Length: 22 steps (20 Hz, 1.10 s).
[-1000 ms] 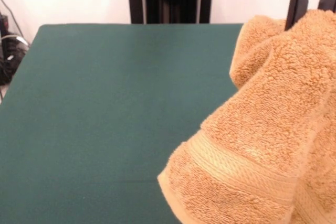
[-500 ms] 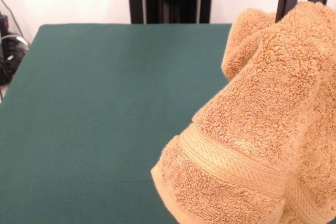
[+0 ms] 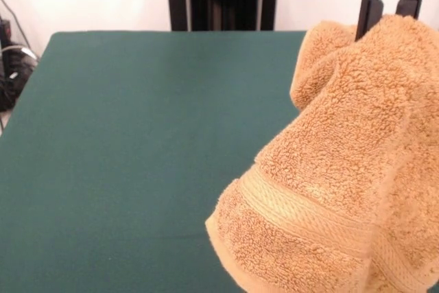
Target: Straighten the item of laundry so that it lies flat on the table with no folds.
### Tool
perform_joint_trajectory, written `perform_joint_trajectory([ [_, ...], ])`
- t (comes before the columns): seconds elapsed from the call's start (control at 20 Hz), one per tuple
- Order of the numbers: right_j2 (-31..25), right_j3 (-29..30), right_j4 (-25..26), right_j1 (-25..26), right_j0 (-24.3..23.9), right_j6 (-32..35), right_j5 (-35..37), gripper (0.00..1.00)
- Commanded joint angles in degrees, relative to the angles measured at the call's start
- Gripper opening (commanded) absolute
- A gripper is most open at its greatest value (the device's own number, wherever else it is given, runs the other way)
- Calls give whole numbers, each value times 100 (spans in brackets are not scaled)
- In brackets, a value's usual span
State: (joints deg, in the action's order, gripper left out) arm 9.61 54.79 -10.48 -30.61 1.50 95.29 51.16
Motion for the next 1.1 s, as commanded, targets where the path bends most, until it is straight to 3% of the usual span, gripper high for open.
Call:
perform_joint_trajectory([
  [0.05,-696,1547,0,-210,8,370,-569,0],
  [0.45,-800,1969,4,-304,-115,347,-907,0],
  [1.1,-743,1771,-11,-204,-36,471,-549,0],
])
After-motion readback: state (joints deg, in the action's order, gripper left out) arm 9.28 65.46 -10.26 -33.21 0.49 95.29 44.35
